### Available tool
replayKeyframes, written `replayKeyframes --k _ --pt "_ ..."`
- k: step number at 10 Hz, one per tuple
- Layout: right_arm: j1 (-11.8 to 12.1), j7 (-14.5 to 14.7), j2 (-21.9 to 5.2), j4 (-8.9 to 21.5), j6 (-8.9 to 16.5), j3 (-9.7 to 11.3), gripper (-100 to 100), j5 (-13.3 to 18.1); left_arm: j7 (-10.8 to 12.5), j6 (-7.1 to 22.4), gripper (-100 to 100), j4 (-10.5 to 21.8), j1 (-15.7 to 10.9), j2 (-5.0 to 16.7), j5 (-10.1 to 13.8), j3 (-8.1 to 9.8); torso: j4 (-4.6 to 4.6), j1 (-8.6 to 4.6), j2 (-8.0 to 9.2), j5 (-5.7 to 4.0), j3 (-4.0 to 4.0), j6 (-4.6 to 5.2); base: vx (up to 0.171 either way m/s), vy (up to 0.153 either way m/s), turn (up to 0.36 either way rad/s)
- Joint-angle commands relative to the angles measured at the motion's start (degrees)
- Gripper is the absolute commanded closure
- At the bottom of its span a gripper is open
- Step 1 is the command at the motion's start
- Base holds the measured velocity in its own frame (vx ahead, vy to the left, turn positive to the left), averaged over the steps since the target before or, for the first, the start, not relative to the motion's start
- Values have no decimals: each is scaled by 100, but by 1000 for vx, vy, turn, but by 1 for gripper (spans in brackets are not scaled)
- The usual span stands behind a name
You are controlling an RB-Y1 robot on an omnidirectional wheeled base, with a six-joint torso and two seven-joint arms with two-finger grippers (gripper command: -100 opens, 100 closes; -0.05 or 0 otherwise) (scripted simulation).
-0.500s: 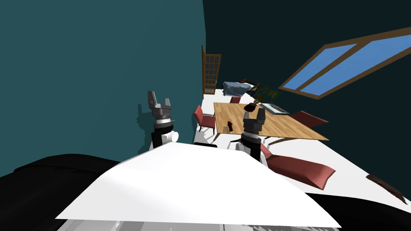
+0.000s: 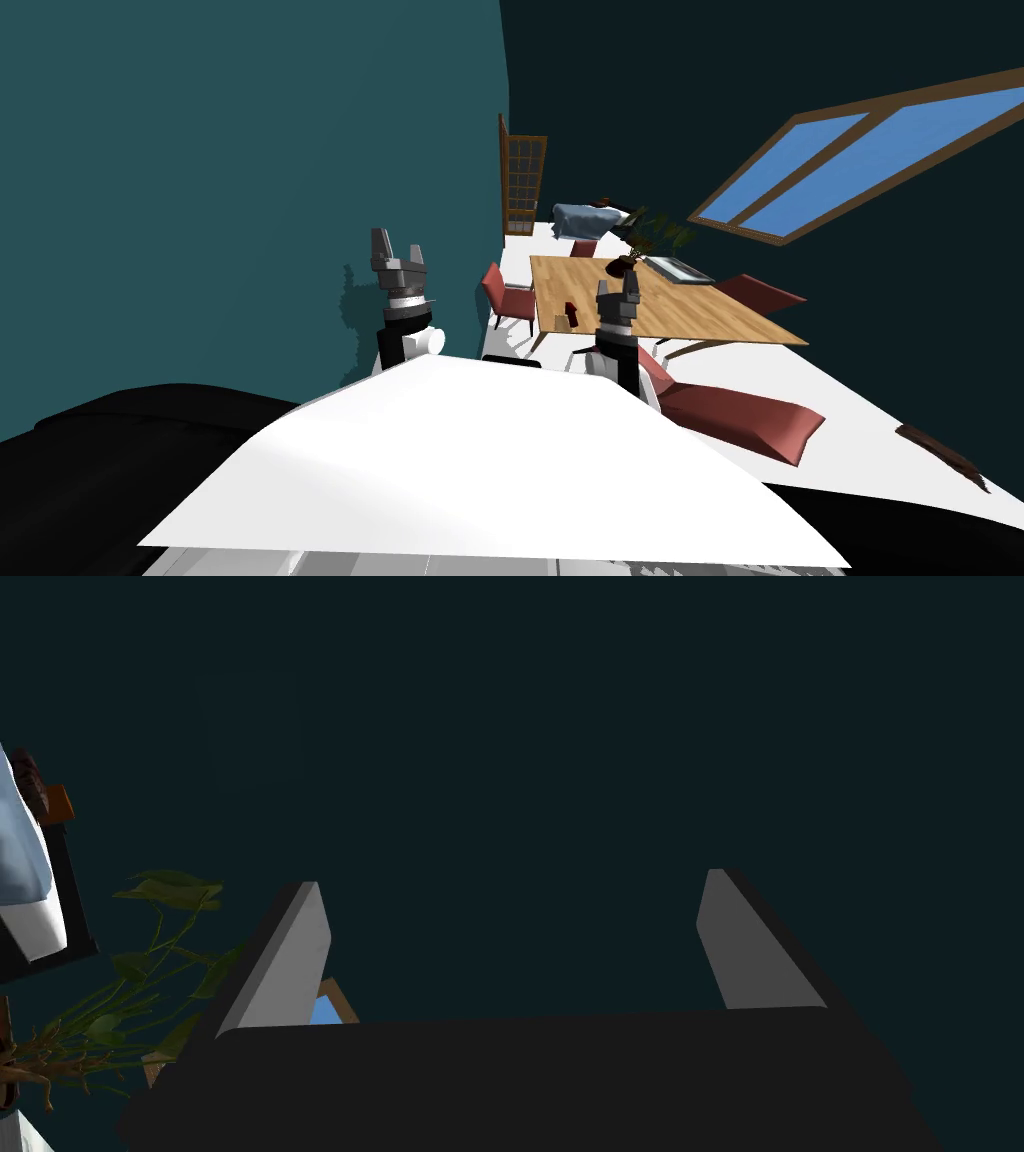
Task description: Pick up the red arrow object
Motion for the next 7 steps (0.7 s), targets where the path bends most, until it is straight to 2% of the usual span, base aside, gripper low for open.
replayKeyframes --k 1,2,3,5,6,7 --pt "-206 -142 -50 201 228 2 -100 -48 0 0 0 0 0 0 0 0 0 0 0 0 0 0 10 -6 -31" --pt "-374 -283 -85 348 400 3 -100 -96 0 0 0 0 0 0 0 0 0 0 1 0 0 0 12 -11 -61" --pt "-374 -283 -85 396 400 3 -100 -96 0 0 0 0 0 0 0 0 0 -2 0 -1 0 1 11 -7 -18" --pt "-751 -600 -143 757 775 5 -100 -204 0 0 0 0 0 0 0 0 0 -1 -1 0 -1 0 15 -7 -51" --pt "-751 -600 -143 826 785 5 -100 -204 0 0 0 0 0 0 0 0 -1 -2 -3 0 -2 0 14 -9 -21" --pt "-958 -773 -169 1058 996 6 -100 -263 0 0 0 0 0 0 0 0 -1 -1 -1 0 -1 0 16 -9 -58"
